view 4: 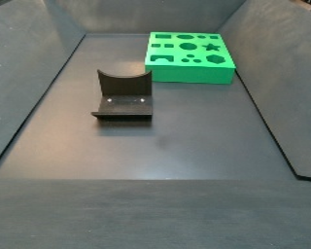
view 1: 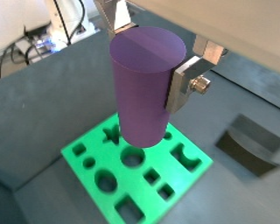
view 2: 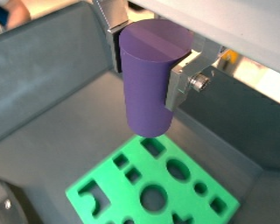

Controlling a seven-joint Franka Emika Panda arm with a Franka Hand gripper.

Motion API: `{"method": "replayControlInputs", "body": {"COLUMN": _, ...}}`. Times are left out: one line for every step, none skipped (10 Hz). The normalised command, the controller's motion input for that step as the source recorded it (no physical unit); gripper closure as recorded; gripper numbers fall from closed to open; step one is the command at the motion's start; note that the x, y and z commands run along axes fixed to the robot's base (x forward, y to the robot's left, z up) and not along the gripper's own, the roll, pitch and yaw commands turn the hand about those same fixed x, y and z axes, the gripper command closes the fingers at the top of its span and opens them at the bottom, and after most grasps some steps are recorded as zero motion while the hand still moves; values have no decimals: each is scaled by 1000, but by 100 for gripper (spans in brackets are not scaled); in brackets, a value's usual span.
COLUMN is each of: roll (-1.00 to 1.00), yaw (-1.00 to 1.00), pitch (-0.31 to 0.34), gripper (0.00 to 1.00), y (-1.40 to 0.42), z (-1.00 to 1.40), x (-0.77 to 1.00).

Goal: Insert the round object.

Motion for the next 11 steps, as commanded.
{"method": "replayControlInputs", "body": {"roll": 19, "yaw": 0, "pitch": -130, "gripper": 100, "y": 437, "z": -1000, "x": -789}}
{"method": "replayControlInputs", "body": {"roll": 66, "yaw": 0, "pitch": -124, "gripper": 100, "y": 349, "z": -1000, "x": -474}}
{"method": "replayControlInputs", "body": {"roll": 86, "yaw": 0, "pitch": -90, "gripper": 100, "y": 174, "z": -1000, "x": -243}}
{"method": "replayControlInputs", "body": {"roll": 73, "yaw": 0, "pitch": -94, "gripper": 100, "y": 46, "z": -1000, "x": -200}}
{"method": "replayControlInputs", "body": {"roll": 103, "yaw": 0, "pitch": -89, "gripper": 100, "y": 14, "z": -1000, "x": -146}}
{"method": "replayControlInputs", "body": {"roll": 121, "yaw": 0, "pitch": 0, "gripper": 100, "y": 0, "z": -977, "x": 111}}
{"method": "replayControlInputs", "body": {"roll": 184, "yaw": 0, "pitch": 7, "gripper": 100, "y": 0, "z": -829, "x": 203}}
{"method": "replayControlInputs", "body": {"roll": 197, "yaw": 0, "pitch": 44, "gripper": 100, "y": 0, "z": -737, "x": 257}}
{"method": "replayControlInputs", "body": {"roll": 116, "yaw": 0, "pitch": 60, "gripper": 100, "y": 0, "z": -691, "x": 323}}
{"method": "replayControlInputs", "body": {"roll": 87, "yaw": 0, "pitch": 31, "gripper": 100, "y": 0, "z": -626, "x": 226}}
{"method": "replayControlInputs", "body": {"roll": 1, "yaw": -100, "pitch": 0, "gripper": 100, "y": 0, "z": -514, "x": -11}}
